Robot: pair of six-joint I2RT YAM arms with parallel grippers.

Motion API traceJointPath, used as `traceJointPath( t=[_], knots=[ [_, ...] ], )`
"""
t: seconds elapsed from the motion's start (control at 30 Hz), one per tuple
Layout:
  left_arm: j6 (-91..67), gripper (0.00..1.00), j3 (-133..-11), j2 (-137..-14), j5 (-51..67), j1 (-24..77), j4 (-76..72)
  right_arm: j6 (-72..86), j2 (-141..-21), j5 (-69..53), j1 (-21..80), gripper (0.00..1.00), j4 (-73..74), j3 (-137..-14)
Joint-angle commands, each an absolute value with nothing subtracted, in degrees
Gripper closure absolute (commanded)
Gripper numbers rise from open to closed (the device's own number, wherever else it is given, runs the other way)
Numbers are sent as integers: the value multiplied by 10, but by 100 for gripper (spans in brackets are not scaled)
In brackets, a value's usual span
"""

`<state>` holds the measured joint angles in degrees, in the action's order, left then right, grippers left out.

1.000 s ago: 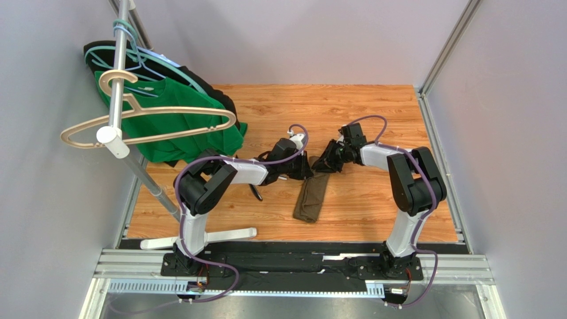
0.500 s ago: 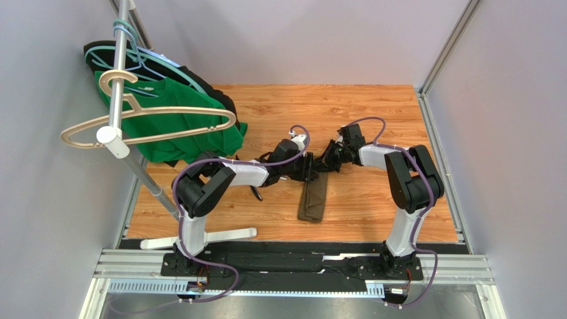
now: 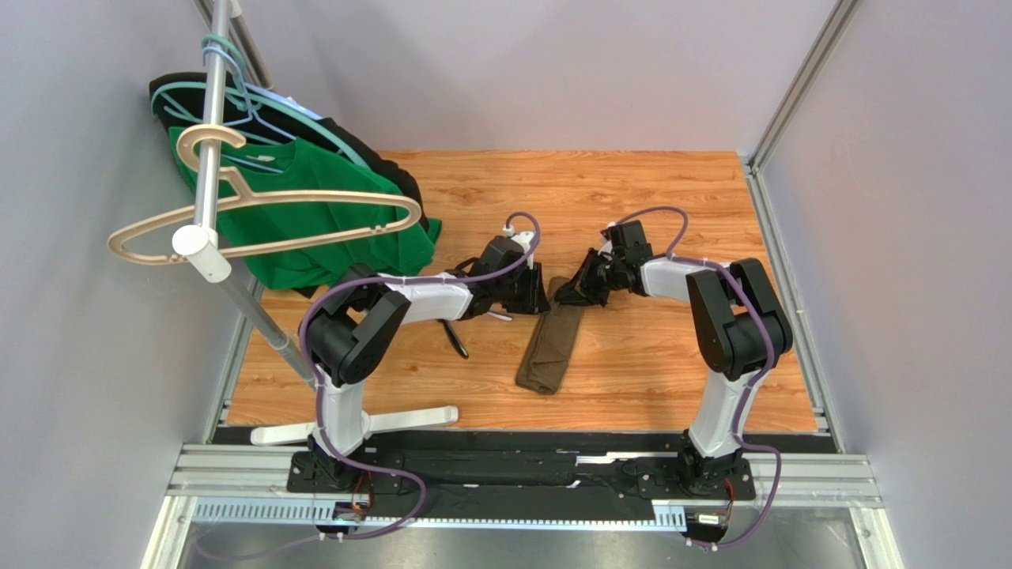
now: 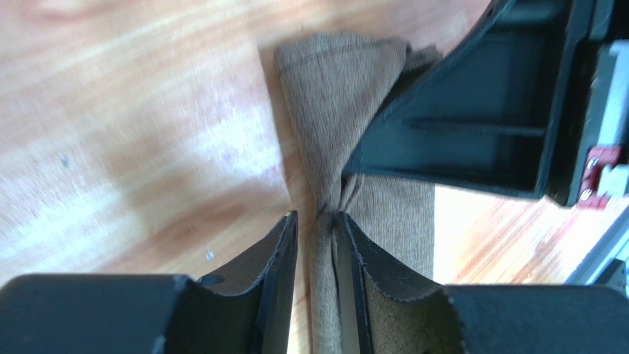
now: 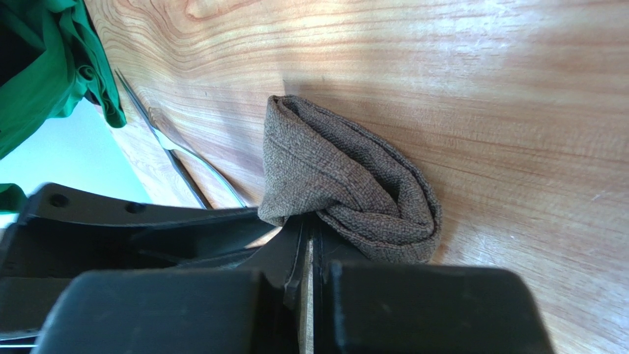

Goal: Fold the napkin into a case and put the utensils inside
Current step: Grasp the top corner of the smaller rectangle folded napkin from the folded napkin.

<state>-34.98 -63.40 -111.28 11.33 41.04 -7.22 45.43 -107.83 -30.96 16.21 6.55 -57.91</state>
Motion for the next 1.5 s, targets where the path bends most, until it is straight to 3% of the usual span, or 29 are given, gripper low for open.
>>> traceJointPath(
  t=[0.0, 0.13, 0.37, 0.4, 0.77, 1.13, 1.2, 1.23, 1.3, 1.33, 1.37, 1.47],
  knots=[
    [-327, 63, -673, -1125, 116, 402, -68, 433, -1085, -308, 159, 100, 64, -577],
    [-318, 57, -699, -1136, 104, 402, -48, 432, -1087, -311, 159, 100, 59, -577],
    [-330, 98, -713, -1172, 106, 402, -46, 444, -1069, -319, 160, 100, 56, -584],
    [-330, 100, -711, -1172, 108, 403, -50, 447, -1062, -320, 160, 100, 57, -584],
    [-345, 100, -677, -1136, 105, 414, -82, 483, -1048, -323, 169, 100, 32, -577],
    [-349, 100, -650, -1116, 94, 436, -98, 500, -1136, -302, 169, 100, -25, -574],
    [-339, 90, -643, -1106, 76, 432, -89, 490, -1140, -304, 166, 100, -25, -569],
    [-331, 75, -641, -1094, 73, 431, -87, 488, -1140, -306, 165, 98, -25, -567],
    [-325, 64, -639, -1083, 69, 426, -77, 475, -1136, -304, 163, 93, -15, -564],
    [-323, 50, -639, -1077, 71, 427, -76, 469, -1136, -304, 163, 93, -11, -565],
    [-323, 43, -640, -1075, 73, 426, -72, 466, -1135, -303, 163, 93, -5, -567],
    [-330, 39, -638, -1082, 89, 426, -79, 464, -1135, -314, 161, 90, -3, -570]
  ],
)
